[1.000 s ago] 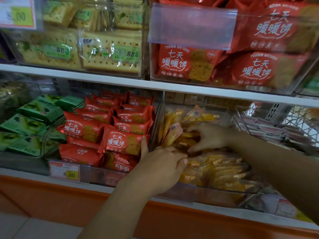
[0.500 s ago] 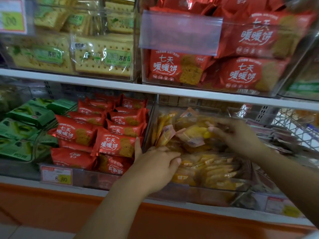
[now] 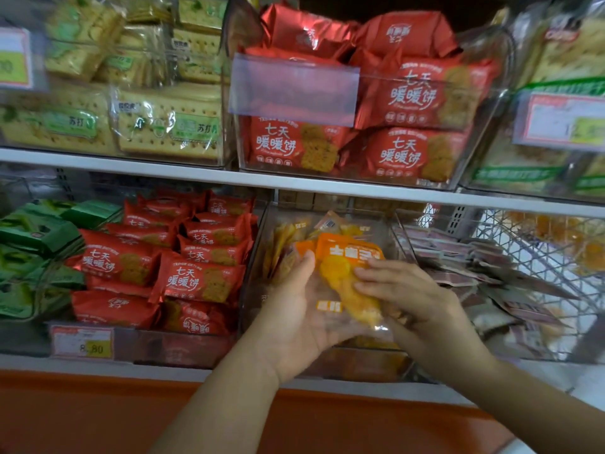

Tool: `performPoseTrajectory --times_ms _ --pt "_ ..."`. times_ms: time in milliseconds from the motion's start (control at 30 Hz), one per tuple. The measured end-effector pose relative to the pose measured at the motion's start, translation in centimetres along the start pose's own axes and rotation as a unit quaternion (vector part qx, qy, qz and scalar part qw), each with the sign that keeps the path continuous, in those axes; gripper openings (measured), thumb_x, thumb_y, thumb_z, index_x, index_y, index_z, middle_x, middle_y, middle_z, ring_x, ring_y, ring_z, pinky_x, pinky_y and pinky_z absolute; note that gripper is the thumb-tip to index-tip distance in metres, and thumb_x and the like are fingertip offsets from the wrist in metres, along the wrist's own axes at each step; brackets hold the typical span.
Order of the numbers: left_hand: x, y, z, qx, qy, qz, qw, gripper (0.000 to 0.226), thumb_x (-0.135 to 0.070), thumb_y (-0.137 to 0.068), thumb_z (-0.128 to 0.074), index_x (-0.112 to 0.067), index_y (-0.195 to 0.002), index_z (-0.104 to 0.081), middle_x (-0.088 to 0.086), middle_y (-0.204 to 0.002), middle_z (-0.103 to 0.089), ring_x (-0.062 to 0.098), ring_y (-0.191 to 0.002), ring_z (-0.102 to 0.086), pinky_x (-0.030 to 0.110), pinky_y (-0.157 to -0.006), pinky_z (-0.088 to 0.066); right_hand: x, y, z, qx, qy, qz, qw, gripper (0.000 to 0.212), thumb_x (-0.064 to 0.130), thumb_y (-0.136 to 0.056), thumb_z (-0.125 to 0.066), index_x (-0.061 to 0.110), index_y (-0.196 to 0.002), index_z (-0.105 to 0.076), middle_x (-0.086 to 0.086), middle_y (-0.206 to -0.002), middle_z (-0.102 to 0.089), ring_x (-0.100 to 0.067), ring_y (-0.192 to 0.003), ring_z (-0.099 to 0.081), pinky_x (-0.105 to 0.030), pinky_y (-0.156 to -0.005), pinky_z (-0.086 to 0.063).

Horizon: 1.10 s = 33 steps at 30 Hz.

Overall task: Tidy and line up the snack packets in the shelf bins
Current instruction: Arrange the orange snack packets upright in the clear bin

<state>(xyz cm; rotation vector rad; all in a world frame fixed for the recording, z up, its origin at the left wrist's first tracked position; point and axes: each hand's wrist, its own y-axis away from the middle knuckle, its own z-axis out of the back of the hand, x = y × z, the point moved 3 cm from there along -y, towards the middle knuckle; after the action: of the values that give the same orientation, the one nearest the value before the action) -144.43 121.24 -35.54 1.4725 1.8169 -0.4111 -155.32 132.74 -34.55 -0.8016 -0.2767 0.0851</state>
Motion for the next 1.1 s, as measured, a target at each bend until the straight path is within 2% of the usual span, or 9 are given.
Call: performPoseTrajectory --times_ms 100,200,300,400,500,833,900,1000,1100 --pt "0.2 -0.1 0.5 -0.004 0.004 -0.018 1.000 0.032 -0.022 -0.096 -0.046 -0.009 -0.123 -0.059 0.020 -0.113 -0.067 0.037 -0.096 -0.066 0.054 -0.078 -0.056 0.2 -0.4 0.0 0.075 0.007 -0.001 0.997 0.038 0.038 -0.093 -0.051 0.015 -0.121 -0.061 0.004 -0.130 -0.057 -0.017 -0.130 -0.044 -0.031 -0.105 -0.039" --pt "0.0 -0.4 1.4 -0.040 -0.026 -0.066 0.997 0.030 -0.011 -0.095 -0.048 -0.007 -0.124 -0.057 0.020 -0.113 -0.067 0.035 -0.098 -0.066 0.050 -0.072 -0.058 0.5 -0.2 -0.1 0.135 0.057 -0.007 0.989 0.057 0.055 -0.081 -0.060 0.027 -0.131 -0.053 0.010 -0.146 -0.040 -0.014 -0.138 -0.032 -0.032 -0.108 -0.037" --pt "-0.7 -0.3 1.9 -0.074 -0.044 -0.129 0.988 0.030 -0.003 -0.092 -0.052 -0.009 -0.121 -0.055 0.015 -0.109 -0.069 0.028 -0.087 -0.069 0.043 -0.063 -0.058 1.0 0.3 -0.6 0.140 -0.020 -0.157 0.978 0.079 0.064 -0.068 -0.068 0.043 -0.138 -0.037 0.018 -0.152 -0.023 -0.004 -0.137 -0.030 -0.022 -0.104 -0.036" --pt "-0.7 -0.3 1.9 -0.084 -0.076 -0.159 0.981 0.029 0.001 -0.090 -0.054 -0.010 -0.117 -0.055 0.017 -0.112 -0.067 0.033 -0.095 -0.067 0.051 -0.073 -0.054 0.8 0.2 -1.6 0.058 -0.222 -0.363 0.903 0.081 0.037 -0.068 -0.079 0.041 -0.135 -0.034 0.014 -0.124 -0.054 -0.007 -0.104 -0.062 -0.027 -0.081 -0.055" --pt "-0.3 -0.4 1.7 -0.078 -0.109 -0.174 0.976 0.028 0.001 -0.090 -0.055 -0.015 -0.113 -0.056 0.013 -0.107 -0.070 0.030 -0.093 -0.068 0.047 -0.069 -0.057 0.1 -0.5 -1.9 0.003 -0.318 -0.449 0.835 0.059 0.008 -0.072 -0.075 0.018 -0.123 -0.048 -0.010 -0.092 -0.066 -0.016 -0.069 -0.067 -0.026 -0.054 -0.053" --pt "0.3 -1.1 0.9 -0.057 -0.227 -0.182 0.955 0.022 -0.034 -0.086 -0.067 -0.030 -0.108 -0.066 -0.003 -0.109 -0.071 0.019 -0.103 -0.067 0.052 -0.095 -0.049 -0.2 -0.9 -0.3 -0.074 -0.321 -0.492 0.806 0.046 0.033 -0.061 -0.076 0.009 -0.099 -0.063 -0.011 -0.085 -0.068 -0.018 -0.061 -0.066 -0.027 -0.048 -0.048" --pt "0.4 -1.3 0.2 -0.067 -0.196 -0.219 0.954 0.027 -0.041 -0.080 -0.068 -0.031 -0.105 -0.068 -0.003 -0.108 -0.071 0.019 -0.104 -0.066 0.051 -0.097 -0.046 0.1 -0.8 -0.5 -0.134 -0.381 -0.493 0.770 0.050 0.028 -0.064 -0.075 0.005 -0.106 -0.059 -0.015 -0.094 -0.064 -0.018 -0.065 -0.066 -0.027 -0.047 -0.050" --pt "0.7 -1.8 -1.0 -0.076 -0.126 -0.258 0.955 0.036 -0.042 -0.081 -0.068 -0.025 -0.112 -0.065 0.001 -0.111 -0.070 0.021 -0.106 -0.065 0.050 -0.098 -0.046 0.4 -0.5 -1.1 -0.190 -0.539 -0.476 0.668 0.059 0.027 -0.074 -0.070 0.002 -0.124 -0.052 -0.019 -0.119 -0.061 -0.031 -0.097 -0.065 -0.037 -0.063 -0.057" --pt "1.2 -2.3 -1.9 -0.081 -0.092 -0.269 0.955 0.041 -0.044 -0.080 -0.064 -0.025 -0.116 -0.063 0.003 -0.114 -0.069 0.023 -0.108 -0.064 0.051 -0.098 -0.046 1.2 -0.3 -1.4 -0.153 -0.602 -0.450 0.642 0.049 0.029 -0.087 -0.060 0.005 -0.130 -0.052 -0.020 -0.126 -0.058 -0.037 -0.111 -0.059 -0.038 -0.069 -0.056"
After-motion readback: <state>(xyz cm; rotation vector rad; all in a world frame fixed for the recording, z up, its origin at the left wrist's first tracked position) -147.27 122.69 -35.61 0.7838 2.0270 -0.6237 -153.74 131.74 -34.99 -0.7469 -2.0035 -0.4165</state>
